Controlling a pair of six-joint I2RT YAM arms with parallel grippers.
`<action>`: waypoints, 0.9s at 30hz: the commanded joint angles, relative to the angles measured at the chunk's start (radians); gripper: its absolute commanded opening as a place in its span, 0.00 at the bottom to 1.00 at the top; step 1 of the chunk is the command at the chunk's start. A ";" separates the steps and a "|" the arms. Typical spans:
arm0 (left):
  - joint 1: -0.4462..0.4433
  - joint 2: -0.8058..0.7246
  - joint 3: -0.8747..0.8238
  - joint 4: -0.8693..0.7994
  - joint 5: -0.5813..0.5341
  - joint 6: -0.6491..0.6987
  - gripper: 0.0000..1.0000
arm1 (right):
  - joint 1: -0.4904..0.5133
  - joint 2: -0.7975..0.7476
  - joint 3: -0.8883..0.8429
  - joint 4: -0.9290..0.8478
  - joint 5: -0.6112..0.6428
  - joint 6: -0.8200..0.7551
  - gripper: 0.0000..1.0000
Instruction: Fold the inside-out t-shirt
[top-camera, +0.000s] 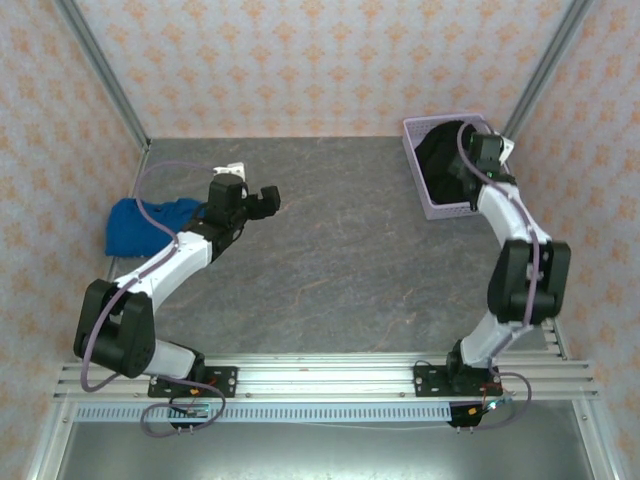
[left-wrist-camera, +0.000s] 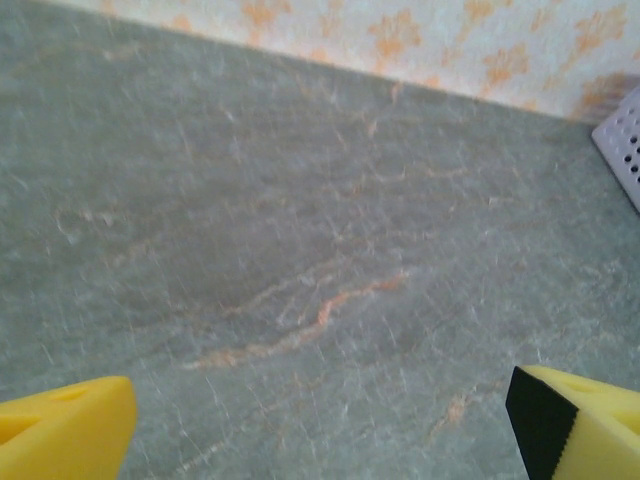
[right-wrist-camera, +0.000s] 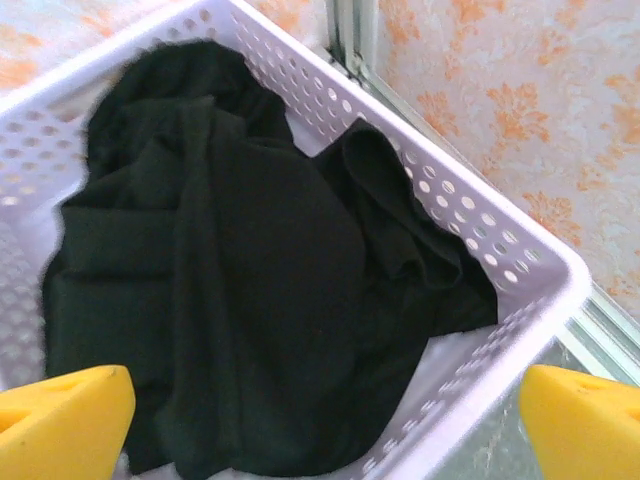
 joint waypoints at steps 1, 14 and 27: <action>-0.016 0.023 0.047 -0.056 0.048 -0.040 0.97 | -0.015 0.175 0.201 -0.229 -0.027 0.022 0.99; -0.027 0.041 0.072 -0.129 0.012 -0.040 0.99 | -0.035 0.716 0.797 -0.419 -0.316 0.201 0.85; -0.027 -0.102 -0.009 -0.169 -0.047 -0.056 1.00 | -0.021 0.054 0.472 -0.102 -0.321 0.165 0.00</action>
